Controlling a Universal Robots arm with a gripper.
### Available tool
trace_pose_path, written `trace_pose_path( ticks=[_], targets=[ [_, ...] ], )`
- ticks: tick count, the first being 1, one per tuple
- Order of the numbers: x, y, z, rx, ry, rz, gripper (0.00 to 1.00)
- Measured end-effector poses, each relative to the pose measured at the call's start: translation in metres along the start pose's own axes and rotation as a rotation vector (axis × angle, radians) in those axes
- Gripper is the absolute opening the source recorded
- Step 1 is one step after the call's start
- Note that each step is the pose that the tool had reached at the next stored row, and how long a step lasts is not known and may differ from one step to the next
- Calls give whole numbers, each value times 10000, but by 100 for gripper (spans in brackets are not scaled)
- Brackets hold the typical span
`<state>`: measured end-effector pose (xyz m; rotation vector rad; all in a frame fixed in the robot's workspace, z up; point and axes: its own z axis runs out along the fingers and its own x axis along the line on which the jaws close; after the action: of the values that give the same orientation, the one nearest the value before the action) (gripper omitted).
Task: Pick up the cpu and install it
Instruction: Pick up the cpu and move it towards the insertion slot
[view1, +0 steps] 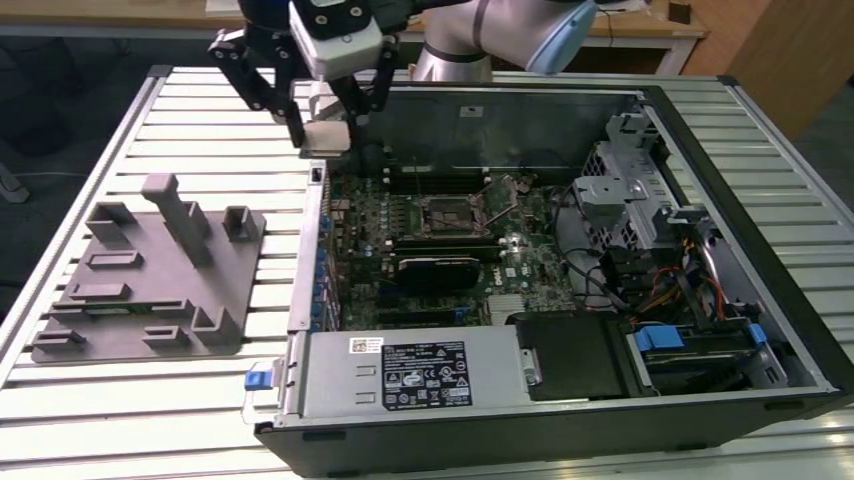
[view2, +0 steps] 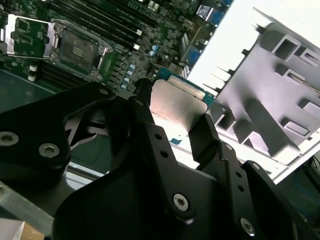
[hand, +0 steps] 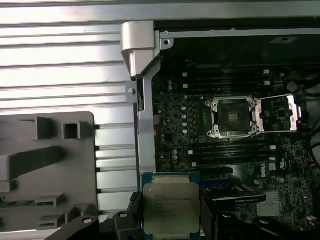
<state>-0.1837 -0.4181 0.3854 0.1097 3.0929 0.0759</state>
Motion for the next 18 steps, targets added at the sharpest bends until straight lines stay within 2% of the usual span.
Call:
trace_pose_path(
  ticks=[18],
  targets=[
    [-533, 37, 26, 0, 1, -1, 55]
  ],
)
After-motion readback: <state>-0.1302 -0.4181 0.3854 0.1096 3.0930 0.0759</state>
